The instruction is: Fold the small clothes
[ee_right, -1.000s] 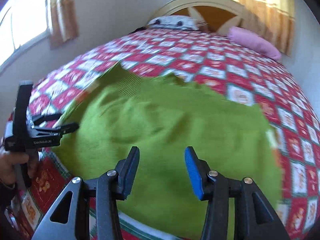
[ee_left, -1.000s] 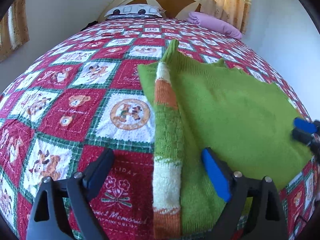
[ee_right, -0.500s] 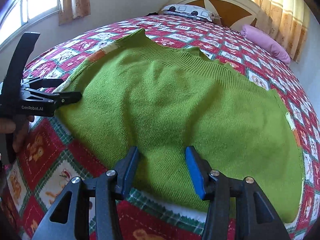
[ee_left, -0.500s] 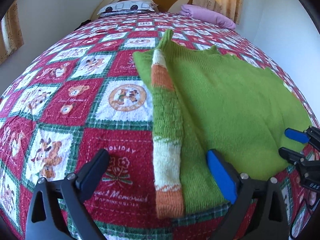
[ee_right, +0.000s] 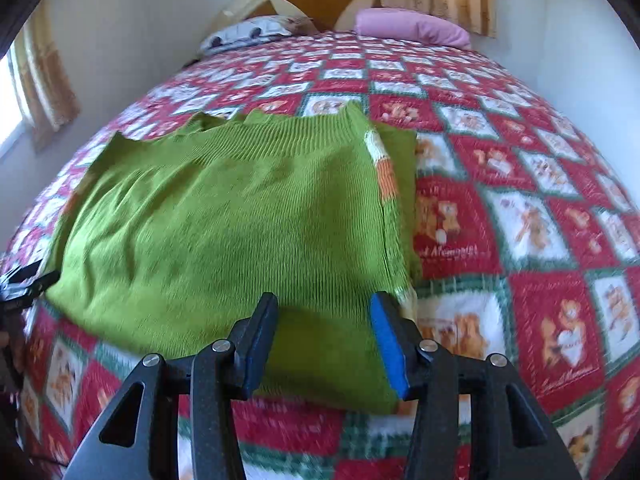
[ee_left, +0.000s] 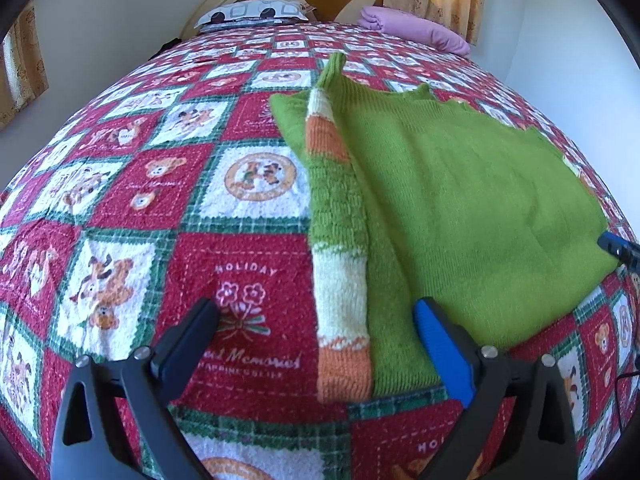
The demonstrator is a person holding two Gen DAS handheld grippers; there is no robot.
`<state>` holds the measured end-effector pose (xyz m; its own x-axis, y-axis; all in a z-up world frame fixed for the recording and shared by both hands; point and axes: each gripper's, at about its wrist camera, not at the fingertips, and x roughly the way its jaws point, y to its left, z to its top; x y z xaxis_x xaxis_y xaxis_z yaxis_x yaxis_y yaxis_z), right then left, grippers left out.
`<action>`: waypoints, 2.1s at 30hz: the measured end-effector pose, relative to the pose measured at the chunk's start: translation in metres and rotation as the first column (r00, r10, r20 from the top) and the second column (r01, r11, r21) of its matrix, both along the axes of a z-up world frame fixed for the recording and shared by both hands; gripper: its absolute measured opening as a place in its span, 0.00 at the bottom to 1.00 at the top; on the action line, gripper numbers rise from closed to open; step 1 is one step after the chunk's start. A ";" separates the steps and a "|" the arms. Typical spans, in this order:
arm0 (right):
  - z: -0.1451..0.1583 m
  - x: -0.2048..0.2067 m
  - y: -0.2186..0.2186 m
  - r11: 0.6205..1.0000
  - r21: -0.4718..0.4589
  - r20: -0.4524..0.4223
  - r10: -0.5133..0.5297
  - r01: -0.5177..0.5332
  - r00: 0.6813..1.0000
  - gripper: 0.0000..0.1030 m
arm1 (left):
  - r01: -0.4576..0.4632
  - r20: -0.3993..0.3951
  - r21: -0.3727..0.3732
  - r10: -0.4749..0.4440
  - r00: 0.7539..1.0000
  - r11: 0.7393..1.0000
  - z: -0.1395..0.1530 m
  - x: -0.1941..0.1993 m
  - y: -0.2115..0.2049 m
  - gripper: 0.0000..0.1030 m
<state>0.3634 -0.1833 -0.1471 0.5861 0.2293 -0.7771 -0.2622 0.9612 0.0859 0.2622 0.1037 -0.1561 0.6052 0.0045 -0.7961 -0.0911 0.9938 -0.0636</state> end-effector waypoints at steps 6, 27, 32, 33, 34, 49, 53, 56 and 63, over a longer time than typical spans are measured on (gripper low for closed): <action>-0.002 -0.031 0.002 0.998 -0.048 0.027 0.033 -0.031 0.999 0.48 | 0.000 -0.001 0.005 0.000 1.000 1.000 0.000 -0.010 0.000 0.98; 0.044 -0.108 0.160 0.886 -0.204 0.171 0.451 -0.416 0.876 0.57 | -0.023 0.130 -0.179 0.047 0.990 0.984 0.047 0.016 0.055 0.98; 0.032 -0.121 0.224 0.817 -0.285 0.184 0.559 -0.501 0.808 0.57 | 0.000 0.100 -0.192 0.019 0.995 0.981 0.043 0.050 0.058 0.98; 0.031 -0.122 0.231 0.809 -0.290 0.185 0.571 -0.511 0.800 0.57 | 0.008 0.094 -0.202 0.012 0.996 0.979 0.040 0.055 0.058 0.98; 0.028 -0.123 0.241 0.800 -0.295 0.183 0.584 -0.522 0.791 0.57 | 0.006 0.088 -0.207 0.012 0.996 0.978 0.037 0.062 0.058 0.98; 0.001 -0.136 0.318 0.707 -0.447 0.175 0.670 -0.548 0.721 0.57 | -0.023 0.033 -0.337 0.036 0.999 0.941 0.009 0.134 0.072 0.83; 0.001 -0.138 0.323 0.708 -0.462 0.198 0.670 -0.535 0.716 0.57 | -0.016 0.053 -0.366 0.038 0.998 0.930 0.004 0.134 0.080 0.56; 0.000 -0.133 0.323 0.721 -0.443 0.204 0.659 -0.532 0.723 0.57 | -0.022 0.042 -0.395 0.043 0.998 0.918 0.003 0.135 0.089 0.36; 0.002 -0.122 0.330 0.735 -0.440 0.209 0.643 -0.516 0.737 0.57 | -0.034 0.017 -0.412 0.045 0.999 0.911 0.006 0.138 0.084 0.23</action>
